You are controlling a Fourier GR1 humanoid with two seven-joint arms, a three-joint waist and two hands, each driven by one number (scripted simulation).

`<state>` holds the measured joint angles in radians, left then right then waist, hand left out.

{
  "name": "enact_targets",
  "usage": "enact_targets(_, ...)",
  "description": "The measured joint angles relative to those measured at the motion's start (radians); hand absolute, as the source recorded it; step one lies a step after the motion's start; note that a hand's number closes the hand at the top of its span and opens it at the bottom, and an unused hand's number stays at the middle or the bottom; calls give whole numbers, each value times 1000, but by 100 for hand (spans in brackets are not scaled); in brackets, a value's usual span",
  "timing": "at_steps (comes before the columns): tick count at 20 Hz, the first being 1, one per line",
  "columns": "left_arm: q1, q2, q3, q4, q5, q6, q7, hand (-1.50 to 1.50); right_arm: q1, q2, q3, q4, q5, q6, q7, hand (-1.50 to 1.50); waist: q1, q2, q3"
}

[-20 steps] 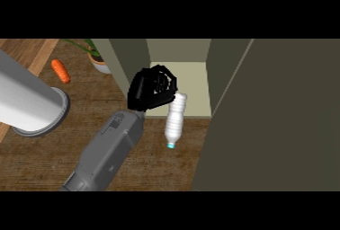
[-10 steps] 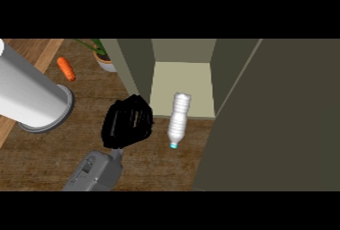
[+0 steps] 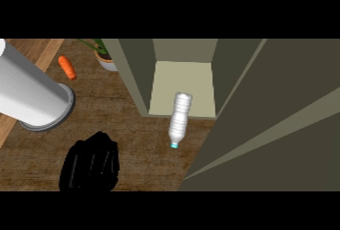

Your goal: Pick up the bottled water, place it into the cabinet and close the cabinet

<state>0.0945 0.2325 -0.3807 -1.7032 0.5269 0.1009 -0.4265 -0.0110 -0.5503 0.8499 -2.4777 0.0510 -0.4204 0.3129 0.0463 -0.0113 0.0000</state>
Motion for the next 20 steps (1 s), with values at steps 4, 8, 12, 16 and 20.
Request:
enact_targets(4, 143, 67, 19, -122, 15, -26, -19, 150, -65, 41, 3, 13, 3, 5, 72, 150, -5, -1, -3)
enact_targets(8, 252, 120, 53, -226, 37, -47, -28, 150, -162, 129, 9, 35, 27, 1, 171, 150, -12, 1, -3)
enact_targets(12, 372, 177, 111, -298, 84, -113, -61, 150, -298, 280, 21, 85, 74, -15, 267, 150, -12, 3, -3)
enact_targets(16, 484, 205, 158, -345, 120, -173, -99, 150, -435, 422, -39, 166, 85, -12, 363, 150, -16, 5, -3)
enact_targets(20, 543, 226, 213, -357, 150, -225, -118, 150, -565, 500, -143, 293, 38, -14, 388, 150, -18, 9, -2)
